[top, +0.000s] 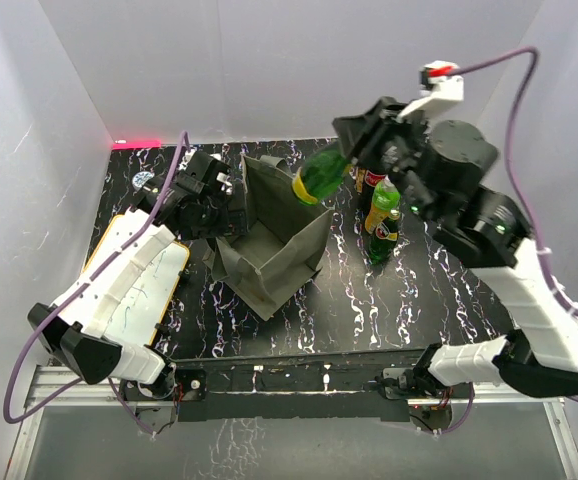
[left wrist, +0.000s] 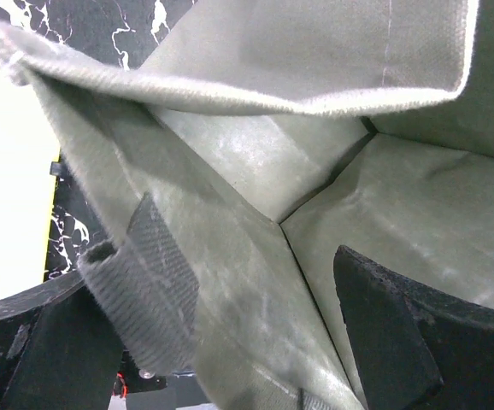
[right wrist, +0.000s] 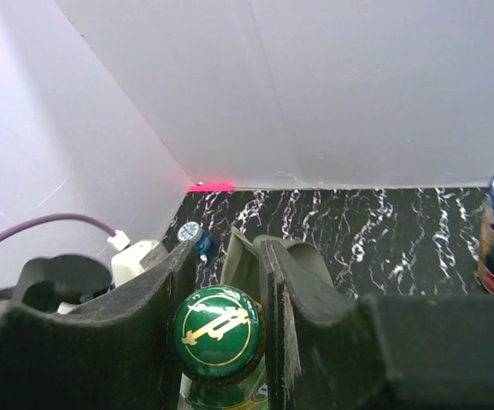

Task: Take the beverage out of the canvas bag

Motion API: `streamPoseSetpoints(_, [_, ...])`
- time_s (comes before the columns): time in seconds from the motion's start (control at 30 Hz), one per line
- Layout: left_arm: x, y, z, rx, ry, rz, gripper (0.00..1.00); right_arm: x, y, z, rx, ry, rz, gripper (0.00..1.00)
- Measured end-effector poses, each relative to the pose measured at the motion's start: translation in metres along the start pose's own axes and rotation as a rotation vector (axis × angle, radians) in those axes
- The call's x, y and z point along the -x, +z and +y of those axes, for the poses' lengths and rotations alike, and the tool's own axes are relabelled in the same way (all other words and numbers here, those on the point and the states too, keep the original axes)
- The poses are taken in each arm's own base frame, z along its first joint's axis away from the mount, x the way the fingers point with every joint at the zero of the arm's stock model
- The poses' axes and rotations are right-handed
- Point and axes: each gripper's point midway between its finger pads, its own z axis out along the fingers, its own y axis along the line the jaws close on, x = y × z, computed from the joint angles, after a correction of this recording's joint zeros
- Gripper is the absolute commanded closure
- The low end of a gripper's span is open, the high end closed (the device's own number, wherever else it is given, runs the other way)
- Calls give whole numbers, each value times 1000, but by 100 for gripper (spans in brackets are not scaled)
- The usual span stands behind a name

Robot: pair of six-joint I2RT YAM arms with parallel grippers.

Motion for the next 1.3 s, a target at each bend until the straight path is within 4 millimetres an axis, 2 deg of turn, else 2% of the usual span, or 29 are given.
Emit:
streamPoseSetpoints(0.13, [-2,9,-1,20,13,31,3,11,-39,-19,-16,16,4,92])
streamPoseSetpoints(0.23, [-2,13,-2,32,21,49,3,-6,-67,-42,-35,4,49,92])
streamPoseSetpoints(0.4, [7,11,-7,29,20,43,3,-87,-95,-88,-109,-78,224,92])
streamPoseSetpoints(0.57, [15,2,-11,13,0,23,3,-186,-104,-134,-218,-163,413,92])
streamPoseSetpoints(0.67, [19,-3,-14,-3,-14,14,3,-227,-110,-160,-288,-208,481,92])
streamPoseSetpoints(0.77, [22,-7,-18,-19,-26,8,3,-238,-111,-175,-340,-237,470,92])
streamPoseSetpoints(0.97, [26,-17,-20,-38,-38,-6,3,-231,-96,-186,-392,-282,362,92])
streamPoseSetpoints(1.07, [28,-24,-19,-44,-42,-15,3,-235,-92,-196,-418,-318,334,92])
streamPoseSetpoints(1.3, [38,-47,-17,-52,-32,-53,3,-246,-91,-238,-514,-412,330,92])
